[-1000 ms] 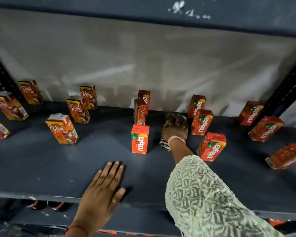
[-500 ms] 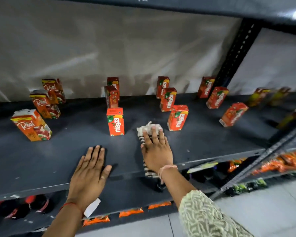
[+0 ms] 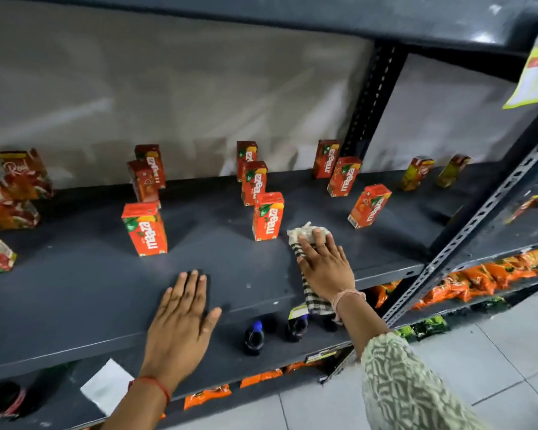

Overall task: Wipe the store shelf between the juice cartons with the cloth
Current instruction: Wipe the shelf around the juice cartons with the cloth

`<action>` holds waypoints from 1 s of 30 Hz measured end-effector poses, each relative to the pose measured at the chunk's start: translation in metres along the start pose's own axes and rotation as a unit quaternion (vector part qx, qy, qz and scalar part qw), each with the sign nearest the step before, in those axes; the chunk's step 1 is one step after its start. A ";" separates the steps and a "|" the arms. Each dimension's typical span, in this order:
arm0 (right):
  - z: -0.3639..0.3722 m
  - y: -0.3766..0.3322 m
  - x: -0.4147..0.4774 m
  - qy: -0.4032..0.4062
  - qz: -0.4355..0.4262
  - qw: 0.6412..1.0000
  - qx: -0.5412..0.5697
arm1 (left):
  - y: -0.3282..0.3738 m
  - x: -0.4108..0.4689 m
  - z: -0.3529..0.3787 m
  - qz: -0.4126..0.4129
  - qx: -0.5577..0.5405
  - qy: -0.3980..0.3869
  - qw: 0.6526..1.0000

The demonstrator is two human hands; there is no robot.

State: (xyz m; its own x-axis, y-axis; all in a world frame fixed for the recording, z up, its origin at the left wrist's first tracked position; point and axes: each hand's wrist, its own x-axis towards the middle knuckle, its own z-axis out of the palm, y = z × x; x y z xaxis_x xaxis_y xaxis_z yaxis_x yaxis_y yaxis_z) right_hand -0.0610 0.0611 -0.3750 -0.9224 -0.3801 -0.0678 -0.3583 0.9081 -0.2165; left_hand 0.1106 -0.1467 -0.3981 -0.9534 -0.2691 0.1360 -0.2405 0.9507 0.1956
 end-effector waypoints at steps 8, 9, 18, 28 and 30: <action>-0.009 0.008 0.133 -0.021 -0.117 0.993 -0.021 | 0.056 0.046 0.024 -0.035 -0.004 0.037 0.999; -0.009 0.005 0.148 -0.021 -0.120 0.992 -0.017 | 0.055 0.047 0.026 -0.036 -0.004 0.045 0.998; -0.016 0.018 0.202 0.026 -0.008 1.000 0.012 | 0.053 0.048 0.023 -0.045 0.002 0.036 0.998; -0.009 0.057 0.012 0.051 -0.059 0.996 0.039 | 0.059 0.047 0.026 -0.054 0.014 0.059 0.997; -0.010 0.071 -0.006 0.062 -0.041 0.997 0.038 | 0.060 0.046 0.024 -0.049 0.012 0.050 0.997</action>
State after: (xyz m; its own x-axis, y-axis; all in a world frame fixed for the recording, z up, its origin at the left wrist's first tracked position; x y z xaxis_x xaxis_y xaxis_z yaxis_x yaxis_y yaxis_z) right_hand -0.0819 0.1295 -0.3801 -0.9033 -0.4228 0.0727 -0.4248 0.8576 -0.2900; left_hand 0.0475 -0.0982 -0.4034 -0.9024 -0.3736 0.2145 -0.3367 0.9223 0.1897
